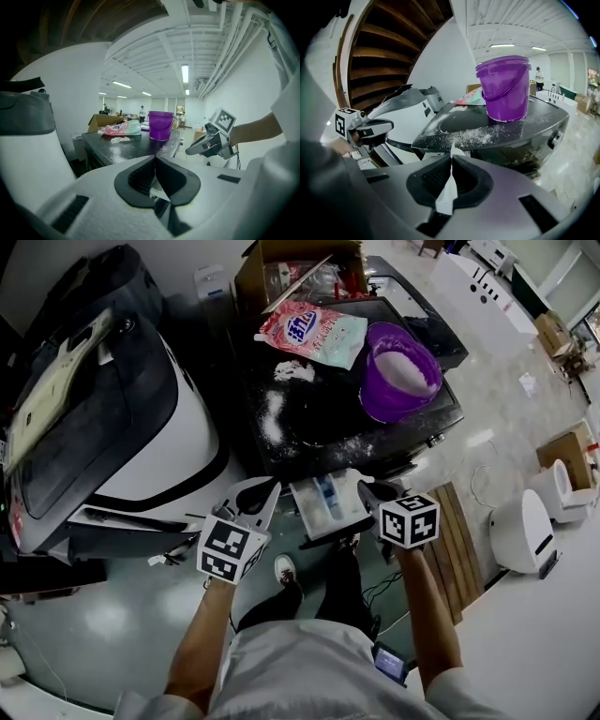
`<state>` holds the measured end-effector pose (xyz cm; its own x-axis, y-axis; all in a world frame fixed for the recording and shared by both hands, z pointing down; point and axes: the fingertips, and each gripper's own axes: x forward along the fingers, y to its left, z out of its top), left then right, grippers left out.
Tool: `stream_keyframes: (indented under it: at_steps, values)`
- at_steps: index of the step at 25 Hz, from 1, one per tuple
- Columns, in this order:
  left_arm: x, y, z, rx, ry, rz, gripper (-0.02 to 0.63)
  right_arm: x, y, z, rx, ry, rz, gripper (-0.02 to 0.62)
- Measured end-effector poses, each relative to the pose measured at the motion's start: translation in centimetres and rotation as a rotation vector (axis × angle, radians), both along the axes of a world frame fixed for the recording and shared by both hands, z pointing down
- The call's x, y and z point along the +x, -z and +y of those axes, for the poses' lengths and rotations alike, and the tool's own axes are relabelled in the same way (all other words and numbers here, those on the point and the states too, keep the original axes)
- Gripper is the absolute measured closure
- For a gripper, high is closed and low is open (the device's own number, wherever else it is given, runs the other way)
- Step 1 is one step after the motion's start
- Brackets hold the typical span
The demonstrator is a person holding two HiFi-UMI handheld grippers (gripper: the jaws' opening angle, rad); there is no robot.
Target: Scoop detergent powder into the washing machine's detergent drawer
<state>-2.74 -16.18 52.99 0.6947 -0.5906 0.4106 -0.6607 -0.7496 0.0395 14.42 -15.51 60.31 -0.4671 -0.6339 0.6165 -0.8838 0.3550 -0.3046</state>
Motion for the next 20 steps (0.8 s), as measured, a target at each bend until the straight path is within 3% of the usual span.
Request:
stream_keyframes:
  at_steps: [5, 12, 20]
  values:
    - [-1.5, -1.0, -0.1, -0.020, 0.034, -0.004, 0.595, -0.7, -1.2, -0.7, -0.001, 0.067, 0.102, 0.591]
    - [-2.5, -1.5, -0.1, -0.028, 0.057, -0.006, 0.595, -1.8, -2.3, -0.7, 0.037, 0.234, 0.293, 0.591]
    - [-2.7, -1.9, 0.2, -0.028, 0.050, -0.013, 0.595, -2.8, -3.1, -0.8, 0.168, 0.483, 0.555, 0.591]
